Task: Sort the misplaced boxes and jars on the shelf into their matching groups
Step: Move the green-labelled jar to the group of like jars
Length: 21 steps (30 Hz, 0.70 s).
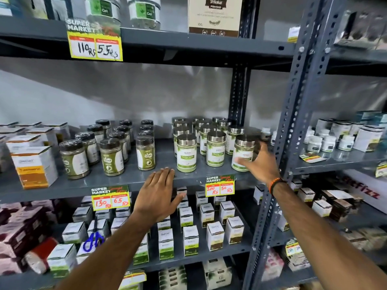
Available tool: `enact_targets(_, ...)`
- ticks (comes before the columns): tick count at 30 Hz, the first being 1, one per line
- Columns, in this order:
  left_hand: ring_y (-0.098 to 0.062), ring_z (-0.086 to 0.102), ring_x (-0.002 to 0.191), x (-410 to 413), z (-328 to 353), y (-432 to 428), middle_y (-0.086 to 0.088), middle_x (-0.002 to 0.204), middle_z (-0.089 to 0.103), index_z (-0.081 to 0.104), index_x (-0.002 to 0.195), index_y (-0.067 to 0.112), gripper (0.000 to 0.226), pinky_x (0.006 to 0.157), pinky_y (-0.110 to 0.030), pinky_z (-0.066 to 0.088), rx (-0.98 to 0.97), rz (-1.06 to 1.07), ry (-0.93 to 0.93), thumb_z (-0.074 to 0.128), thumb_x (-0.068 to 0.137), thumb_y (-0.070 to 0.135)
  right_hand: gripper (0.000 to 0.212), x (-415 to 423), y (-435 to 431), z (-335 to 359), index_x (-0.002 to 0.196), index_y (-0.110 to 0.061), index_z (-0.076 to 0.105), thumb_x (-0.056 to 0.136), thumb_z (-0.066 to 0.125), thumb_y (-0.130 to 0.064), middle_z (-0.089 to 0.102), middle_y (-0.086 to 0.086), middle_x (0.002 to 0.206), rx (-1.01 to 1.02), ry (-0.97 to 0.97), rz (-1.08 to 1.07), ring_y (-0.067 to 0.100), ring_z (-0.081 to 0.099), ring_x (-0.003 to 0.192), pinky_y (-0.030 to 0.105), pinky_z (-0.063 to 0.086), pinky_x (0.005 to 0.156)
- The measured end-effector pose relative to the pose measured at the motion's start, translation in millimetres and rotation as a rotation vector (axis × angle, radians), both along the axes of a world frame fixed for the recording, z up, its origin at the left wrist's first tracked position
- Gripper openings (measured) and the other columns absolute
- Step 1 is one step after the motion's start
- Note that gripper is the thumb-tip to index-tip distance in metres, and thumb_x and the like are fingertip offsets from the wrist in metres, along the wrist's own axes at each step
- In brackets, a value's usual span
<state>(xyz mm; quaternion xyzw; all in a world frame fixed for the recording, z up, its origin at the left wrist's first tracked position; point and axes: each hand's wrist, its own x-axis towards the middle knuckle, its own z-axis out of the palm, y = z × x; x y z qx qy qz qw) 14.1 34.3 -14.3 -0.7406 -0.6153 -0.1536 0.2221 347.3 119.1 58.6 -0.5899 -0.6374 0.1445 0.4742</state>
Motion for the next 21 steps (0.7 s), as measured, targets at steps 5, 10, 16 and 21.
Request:
enact_targets(5,-0.029,0.032,0.148,1.7,-2.2,1.7,-0.014,0.16,0.04,0.034,0.155,0.007,0.091,0.124,-0.045,0.021,0.018,0.002,-0.023,0.021,0.095,0.074,0.08,2.7,9.6,-22.5,0.137,-0.014,0.058,0.07,0.094,-0.039,0.073,0.003,0.126,-0.039,-0.069,-0.015,0.014,0.068,0.1,0.022,0.047,0.083)
enact_targets(10,-0.029,0.034,0.147,3.2,-3.5,1.9,-0.014,0.158,0.042,0.036,0.154,0.007,0.089,0.124,-0.046,0.022,0.028,0.019,-0.028,0.025,0.096,0.073,0.063,-3.0,22.4,-21.0,0.123,-0.019,0.068,0.069,0.094,-0.037,0.077,-0.001,0.118,-0.05,-0.075,-0.001,0.007,0.063,0.088,0.022,0.047,0.079)
enact_targets(16,-0.029,0.034,0.147,5.6,-3.9,0.4,-0.013,0.159,0.041,0.036,0.154,0.007,0.089,0.124,-0.046,0.022,0.026,0.02,-0.047,0.024,0.096,0.073,0.066,1.2,29.7,-26.7,0.126,-0.014,0.067,0.07,0.094,-0.038,0.077,0.002,0.118,-0.034,-0.093,-0.007,0.008,0.066,0.092,0.024,0.05,0.082)
enact_targets(21,-0.03,0.035,0.147,4.6,-4.0,-0.6,-0.015,0.158,0.043,0.037,0.154,0.005,0.089,0.124,-0.046,0.021,0.036,0.021,-0.044,0.023,0.097,0.073,0.065,1.8,36.5,-24.3,0.13,-0.012,0.065,0.076,0.091,-0.037,0.075,0.004,0.123,-0.066,-0.11,0.029,0.019,0.071,0.108,0.029,0.053,0.092)
